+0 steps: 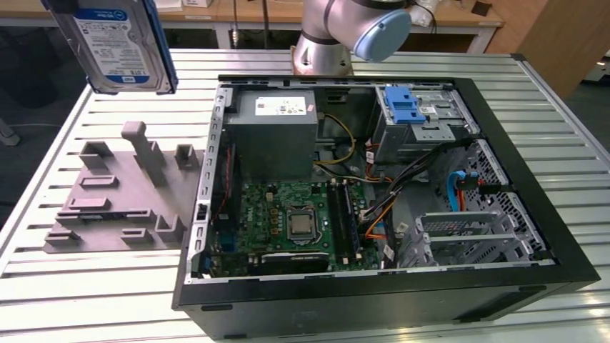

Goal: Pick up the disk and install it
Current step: 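Pick up the disk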

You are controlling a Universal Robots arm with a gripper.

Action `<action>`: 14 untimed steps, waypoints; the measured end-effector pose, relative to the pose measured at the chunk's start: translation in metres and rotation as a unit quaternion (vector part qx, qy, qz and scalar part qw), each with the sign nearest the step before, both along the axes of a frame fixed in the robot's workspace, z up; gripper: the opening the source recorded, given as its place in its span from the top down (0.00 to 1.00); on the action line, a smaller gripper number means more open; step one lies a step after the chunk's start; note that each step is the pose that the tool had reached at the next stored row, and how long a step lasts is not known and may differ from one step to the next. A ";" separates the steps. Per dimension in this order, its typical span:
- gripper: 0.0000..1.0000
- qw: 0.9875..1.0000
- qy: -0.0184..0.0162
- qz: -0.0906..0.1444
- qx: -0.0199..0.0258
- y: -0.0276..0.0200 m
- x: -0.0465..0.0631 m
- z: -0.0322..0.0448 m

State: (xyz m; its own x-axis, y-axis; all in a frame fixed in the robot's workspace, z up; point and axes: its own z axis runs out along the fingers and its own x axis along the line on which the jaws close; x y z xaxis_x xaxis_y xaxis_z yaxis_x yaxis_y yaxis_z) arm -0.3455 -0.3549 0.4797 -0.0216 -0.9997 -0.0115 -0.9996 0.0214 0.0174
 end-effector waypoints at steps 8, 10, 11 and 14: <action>0.64 1.000 0.000 0.000 0.000 -0.0003 0.008 0.0000; 0.64 1.000 0.000 0.000 0.000 -0.0004 0.010 0.0000; 0.64 1.000 0.000 0.000 0.000 -0.0004 0.011 0.0000; 0.64 1.000 0.000 0.000 0.000 -0.0005 0.013 0.0000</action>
